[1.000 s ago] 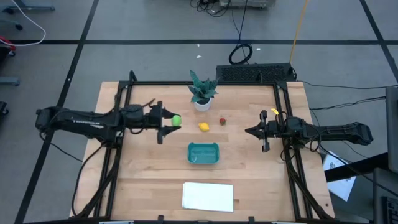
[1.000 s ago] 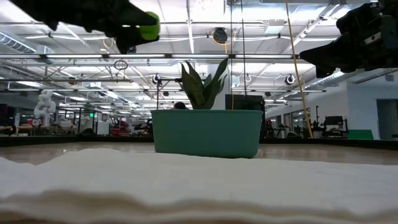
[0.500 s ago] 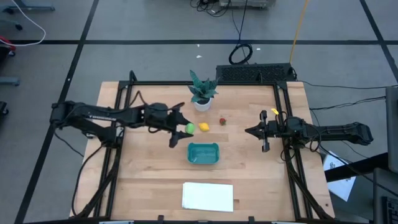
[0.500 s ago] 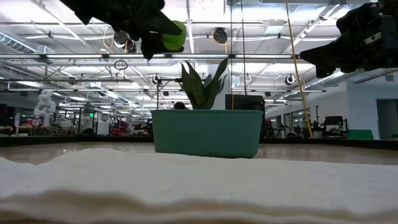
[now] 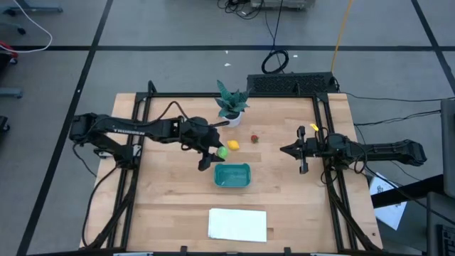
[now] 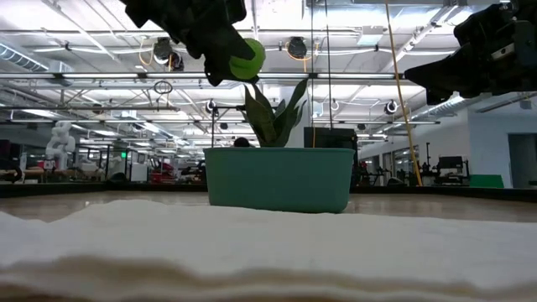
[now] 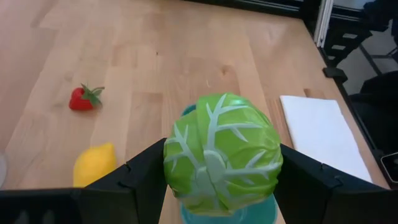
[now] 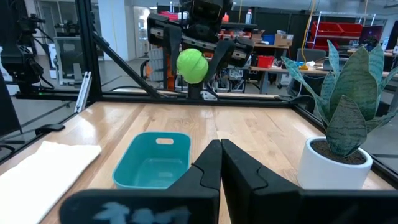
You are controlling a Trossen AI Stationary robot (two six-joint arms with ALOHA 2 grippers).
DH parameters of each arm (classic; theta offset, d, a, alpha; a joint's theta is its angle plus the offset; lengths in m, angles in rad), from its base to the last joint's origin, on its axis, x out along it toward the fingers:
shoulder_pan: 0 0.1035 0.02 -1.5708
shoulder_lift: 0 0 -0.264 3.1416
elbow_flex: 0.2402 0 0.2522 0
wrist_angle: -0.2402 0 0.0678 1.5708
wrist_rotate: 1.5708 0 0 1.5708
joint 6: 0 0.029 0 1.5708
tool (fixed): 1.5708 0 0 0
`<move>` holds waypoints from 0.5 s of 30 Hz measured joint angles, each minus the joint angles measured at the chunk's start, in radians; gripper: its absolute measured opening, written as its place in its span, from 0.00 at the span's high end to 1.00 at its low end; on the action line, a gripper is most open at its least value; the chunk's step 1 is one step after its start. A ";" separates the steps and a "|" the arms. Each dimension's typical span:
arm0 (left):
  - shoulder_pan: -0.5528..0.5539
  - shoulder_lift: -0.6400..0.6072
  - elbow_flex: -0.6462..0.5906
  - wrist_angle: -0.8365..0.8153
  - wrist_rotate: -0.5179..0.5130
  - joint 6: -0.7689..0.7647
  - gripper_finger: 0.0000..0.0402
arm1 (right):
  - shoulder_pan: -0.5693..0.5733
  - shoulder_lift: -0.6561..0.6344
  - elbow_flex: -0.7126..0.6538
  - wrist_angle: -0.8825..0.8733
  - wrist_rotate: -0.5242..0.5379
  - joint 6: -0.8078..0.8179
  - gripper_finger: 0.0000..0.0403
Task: Pick and placing Produce into tupperware
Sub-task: Put the green cabbage into the green bin
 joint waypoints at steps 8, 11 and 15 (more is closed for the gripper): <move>0.000 0.020 0.071 -0.057 0.021 0.000 0.39 | 0.000 0.000 0.000 0.000 0.000 0.000 1.00; 0.002 0.020 0.093 -0.063 0.059 0.000 0.39 | 0.000 0.000 0.000 0.000 0.000 0.000 1.00; 0.002 0.020 0.148 -0.097 0.070 0.006 0.39 | 0.000 0.000 0.000 0.000 0.000 0.000 1.00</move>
